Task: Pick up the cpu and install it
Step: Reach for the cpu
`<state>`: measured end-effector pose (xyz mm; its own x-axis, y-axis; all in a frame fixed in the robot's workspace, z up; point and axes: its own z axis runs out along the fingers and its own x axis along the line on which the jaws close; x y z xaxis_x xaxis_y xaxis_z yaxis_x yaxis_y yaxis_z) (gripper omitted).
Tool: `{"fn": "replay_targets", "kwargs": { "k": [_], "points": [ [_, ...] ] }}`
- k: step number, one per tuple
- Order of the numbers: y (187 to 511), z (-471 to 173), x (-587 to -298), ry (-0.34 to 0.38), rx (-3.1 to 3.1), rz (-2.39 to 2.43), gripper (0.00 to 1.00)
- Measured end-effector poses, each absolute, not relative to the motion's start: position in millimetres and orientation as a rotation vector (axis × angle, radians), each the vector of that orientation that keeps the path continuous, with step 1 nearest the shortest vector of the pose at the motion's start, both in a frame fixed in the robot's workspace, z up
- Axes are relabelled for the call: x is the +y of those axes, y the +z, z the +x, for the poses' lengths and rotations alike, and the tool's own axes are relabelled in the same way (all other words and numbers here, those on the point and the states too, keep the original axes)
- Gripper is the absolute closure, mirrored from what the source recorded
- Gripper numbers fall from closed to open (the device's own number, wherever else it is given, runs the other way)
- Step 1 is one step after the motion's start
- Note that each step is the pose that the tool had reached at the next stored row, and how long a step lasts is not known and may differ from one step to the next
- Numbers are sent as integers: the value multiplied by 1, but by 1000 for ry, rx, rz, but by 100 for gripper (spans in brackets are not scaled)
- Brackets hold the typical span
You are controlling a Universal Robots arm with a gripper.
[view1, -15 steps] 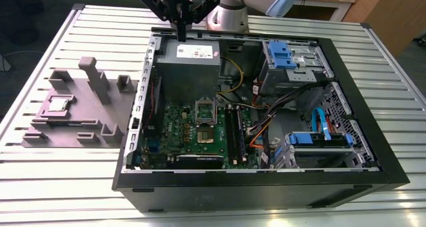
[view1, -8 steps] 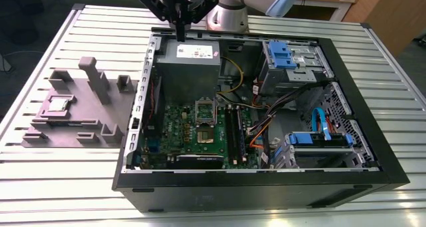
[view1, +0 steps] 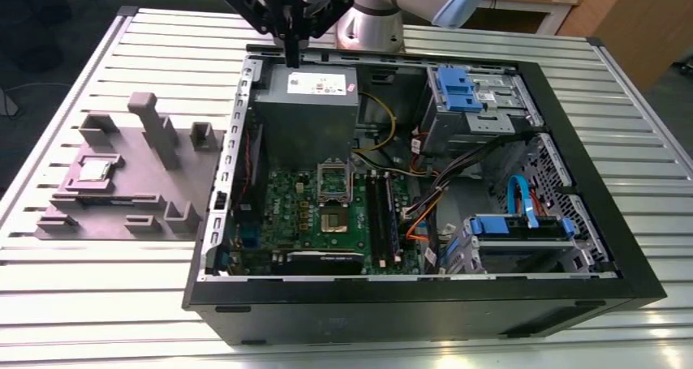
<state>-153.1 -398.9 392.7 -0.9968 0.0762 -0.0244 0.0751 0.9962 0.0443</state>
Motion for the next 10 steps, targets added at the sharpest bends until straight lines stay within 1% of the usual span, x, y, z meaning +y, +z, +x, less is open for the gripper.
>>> {"fn": "replay_targets", "kwargs": {
  "k": [10],
  "points": [
    [392,-156,-399,68,3113,118,89]
  ]
}}
